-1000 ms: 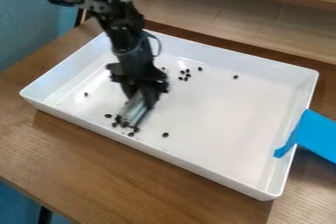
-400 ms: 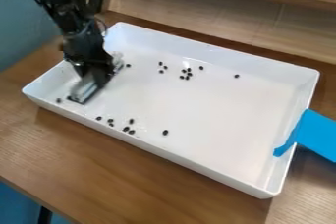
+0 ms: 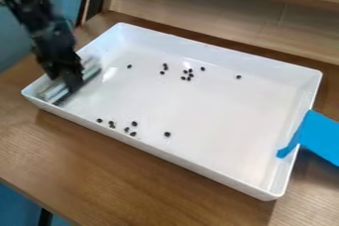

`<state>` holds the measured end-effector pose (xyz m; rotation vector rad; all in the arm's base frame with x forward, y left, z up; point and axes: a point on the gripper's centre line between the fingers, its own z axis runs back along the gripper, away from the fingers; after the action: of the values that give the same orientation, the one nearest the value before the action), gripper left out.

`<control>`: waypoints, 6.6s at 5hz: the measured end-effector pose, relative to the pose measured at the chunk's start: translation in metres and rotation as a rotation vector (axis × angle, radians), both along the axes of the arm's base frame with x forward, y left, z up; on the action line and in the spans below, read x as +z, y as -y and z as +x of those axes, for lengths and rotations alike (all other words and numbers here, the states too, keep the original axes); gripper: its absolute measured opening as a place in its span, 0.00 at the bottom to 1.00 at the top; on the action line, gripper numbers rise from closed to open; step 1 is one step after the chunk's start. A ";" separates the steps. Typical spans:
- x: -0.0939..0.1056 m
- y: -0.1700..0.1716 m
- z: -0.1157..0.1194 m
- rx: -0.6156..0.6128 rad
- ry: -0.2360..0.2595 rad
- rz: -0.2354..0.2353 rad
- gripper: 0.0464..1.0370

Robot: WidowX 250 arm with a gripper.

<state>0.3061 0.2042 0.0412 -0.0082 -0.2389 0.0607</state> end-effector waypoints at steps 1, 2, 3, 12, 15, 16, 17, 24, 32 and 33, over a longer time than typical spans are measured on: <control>0.031 0.015 -0.002 -0.006 0.049 -0.052 0.34; 0.069 0.056 0.010 -0.021 0.134 -0.100 0.34; 0.084 0.102 0.024 -0.053 0.151 -0.132 0.34; -0.002 0.245 0.123 -0.060 0.047 -0.016 0.34; -0.004 0.186 0.123 -0.023 0.051 -0.022 0.34; -0.005 0.175 0.123 -0.016 0.064 -0.017 0.34; -0.005 0.155 0.122 0.012 0.074 -0.013 0.34; -0.001 0.020 0.079 0.182 0.097 0.011 0.34; 0.044 0.237 0.047 0.070 0.127 -0.109 0.34; 0.028 0.257 0.049 0.099 0.113 -0.091 0.34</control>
<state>0.3549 -0.0523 0.0696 -0.0902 -0.3496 0.1701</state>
